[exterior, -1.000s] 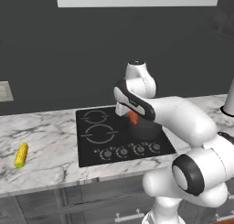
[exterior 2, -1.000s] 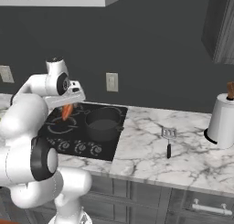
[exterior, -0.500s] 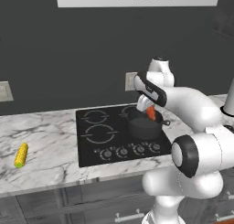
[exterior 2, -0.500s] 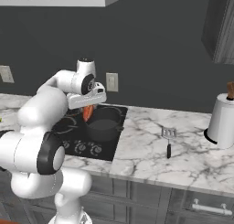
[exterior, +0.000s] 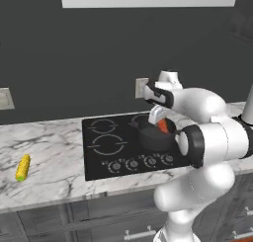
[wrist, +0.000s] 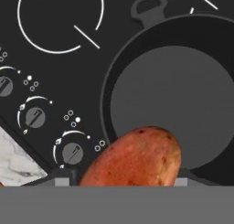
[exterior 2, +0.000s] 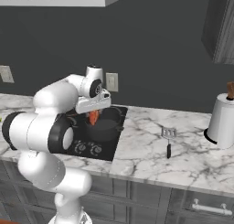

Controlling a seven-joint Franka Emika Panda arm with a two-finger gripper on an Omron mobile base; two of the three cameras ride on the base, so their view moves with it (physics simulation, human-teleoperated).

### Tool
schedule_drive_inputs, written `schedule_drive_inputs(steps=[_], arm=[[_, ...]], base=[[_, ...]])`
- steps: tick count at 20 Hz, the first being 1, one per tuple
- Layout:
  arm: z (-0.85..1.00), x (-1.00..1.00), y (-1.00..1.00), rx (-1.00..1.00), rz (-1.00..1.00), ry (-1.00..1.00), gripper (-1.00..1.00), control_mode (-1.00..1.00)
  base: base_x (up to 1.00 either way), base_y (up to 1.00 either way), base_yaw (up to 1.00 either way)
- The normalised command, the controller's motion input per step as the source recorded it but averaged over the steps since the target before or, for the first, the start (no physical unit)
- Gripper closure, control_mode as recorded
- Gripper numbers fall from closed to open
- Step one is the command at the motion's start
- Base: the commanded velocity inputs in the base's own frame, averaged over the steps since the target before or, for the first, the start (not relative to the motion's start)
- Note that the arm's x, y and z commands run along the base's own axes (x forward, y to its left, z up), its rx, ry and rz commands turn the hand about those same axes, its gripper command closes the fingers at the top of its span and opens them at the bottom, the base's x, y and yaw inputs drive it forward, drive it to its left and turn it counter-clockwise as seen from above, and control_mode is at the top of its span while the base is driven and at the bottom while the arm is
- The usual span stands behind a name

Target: Put the sweet potato and corn in the pot. Retrieve the spatula and lightly stir the vegetables in the pot.

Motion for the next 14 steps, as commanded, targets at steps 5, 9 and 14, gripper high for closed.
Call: schedule_drive_inputs(steps=[5,9,14], arm=[[-0.55,0.36,0.00,0.00,0.03,0.02,1.00,-1.00],[-0.39,0.13,0.00,0.00,0.02,0.01,1.00,-1.00],[-0.25,0.08,0.00,0.00,0.01,0.00,1.00,-1.00]], base=[[0.00,0.00,0.00],[0.00,0.00,0.00],[0.00,0.00,0.00]])
